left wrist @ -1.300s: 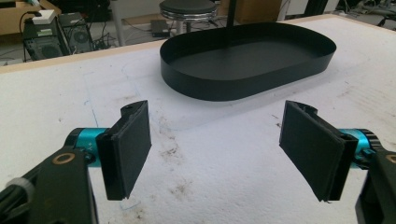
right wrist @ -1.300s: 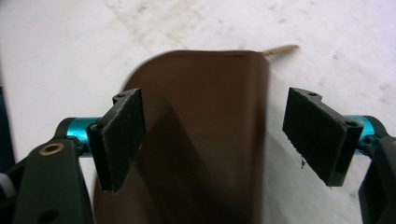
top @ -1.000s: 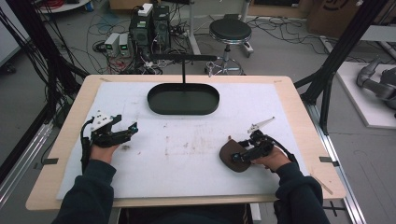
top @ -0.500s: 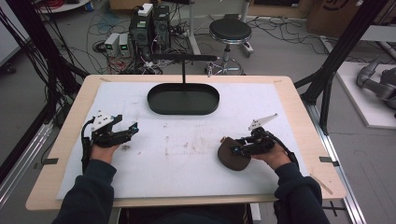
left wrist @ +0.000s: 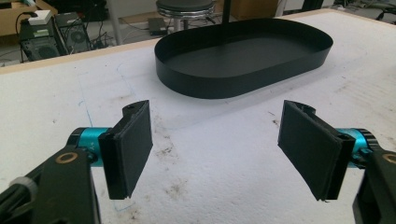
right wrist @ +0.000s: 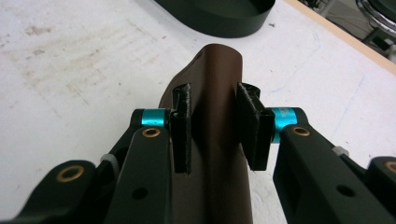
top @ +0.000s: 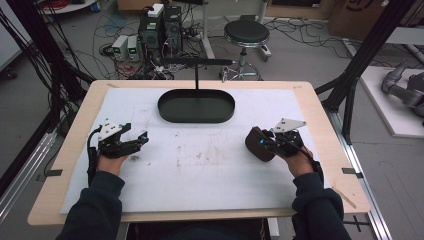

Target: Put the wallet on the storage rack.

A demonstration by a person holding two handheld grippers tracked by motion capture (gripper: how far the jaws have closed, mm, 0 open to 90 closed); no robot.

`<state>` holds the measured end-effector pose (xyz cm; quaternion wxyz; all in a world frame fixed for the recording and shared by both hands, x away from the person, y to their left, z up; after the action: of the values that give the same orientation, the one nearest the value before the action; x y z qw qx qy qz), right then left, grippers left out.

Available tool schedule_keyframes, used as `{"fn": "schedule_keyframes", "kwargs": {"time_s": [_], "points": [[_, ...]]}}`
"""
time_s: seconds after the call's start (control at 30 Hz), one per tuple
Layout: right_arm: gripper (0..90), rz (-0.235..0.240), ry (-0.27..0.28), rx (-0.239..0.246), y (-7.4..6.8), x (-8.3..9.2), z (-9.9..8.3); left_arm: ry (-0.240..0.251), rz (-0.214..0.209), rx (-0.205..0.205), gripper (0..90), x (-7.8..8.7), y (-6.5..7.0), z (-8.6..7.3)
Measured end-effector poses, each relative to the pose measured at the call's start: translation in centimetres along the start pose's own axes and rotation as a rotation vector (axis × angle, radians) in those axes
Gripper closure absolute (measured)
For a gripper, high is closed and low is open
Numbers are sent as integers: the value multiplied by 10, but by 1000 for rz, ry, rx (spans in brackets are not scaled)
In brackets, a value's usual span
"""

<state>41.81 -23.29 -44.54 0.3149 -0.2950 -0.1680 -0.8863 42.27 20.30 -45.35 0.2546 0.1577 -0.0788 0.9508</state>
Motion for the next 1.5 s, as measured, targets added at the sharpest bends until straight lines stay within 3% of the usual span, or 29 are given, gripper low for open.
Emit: {"fn": "schedule_keyframes", "kwargs": {"time_s": [0.03,0.07,0.1,0.13,0.17,0.2,0.33,0.43,0.53,0.63,0.77,0.93,1.03,1.1,1.17,1.23,1.27,1.37,1.5], "points": [[672,65,23,-5,-7,-1,3,1,2,0,259,0,0,0],[664,99,33,-11,-10,0,4,0,1,0,260,0,0,0],[664,99,33,-11,-10,0,4,0,1,0,260,0,0,0],[596,161,64,7,-20,-2,6,0,1,0,260,0,0,0],[596,161,64,7,-20,-2,6,0,1,0,260,0,0,0],[531,163,70,-6,-21,-4,6,-1,1,-1,259,0,0,0],[502,161,77,-33,-17,-4,5,-2,1,0,260,1,0,0],[503,161,80,-40,-16,-4,4,-2,0,-1,259,1,0,-1],[515,190,88,-46,-18,-3,5,-1,1,-1,260,1,-1,-1],[513,178,89,-35,-17,-3,5,0,1,2,259,1,-1,0],[477,137,38,-25,-14,-9,-2,-1,0,1,260,1,-1,-1],[482,152,1,-35,-15,-14,-6,-2,-1,1,260,1,-1,-1],[525,160,-15,-41,-16,-17,-8,-3,0,0,259,1,0,-1],[631,169,-27,-38,-18,-18,-9,-4,1,2,259,0,0,-1],[642,172,-26,-34,-18,-18,-8,-5,0,2,260,0,0,-1],[650,165,-18,-52,-16,-18,-5,-7,-2,0,259,0,0,-1],[650,175,19,-88,-13,-18,3,-7,-6,-3,260,-1,1,-1],[649,191,48,-117,-10,-19,12,-5,-12,-4,260,-1,2,-1],[648,185,64,-112,-7,-30,31,-4,-12,-3,260,-1,1,-1]]}}
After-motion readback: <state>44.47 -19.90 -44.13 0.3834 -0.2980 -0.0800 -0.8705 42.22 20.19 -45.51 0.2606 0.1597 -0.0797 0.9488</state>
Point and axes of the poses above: each handheld gripper's, and its own axes: x roughly backward along the jaws, z roughly out of its top, y roughly to its right, the point moved 9 cm from there along -x, roughly forward along the jaws, and after that the axes turned 6 degrees about -x, right-handed, at the moved point
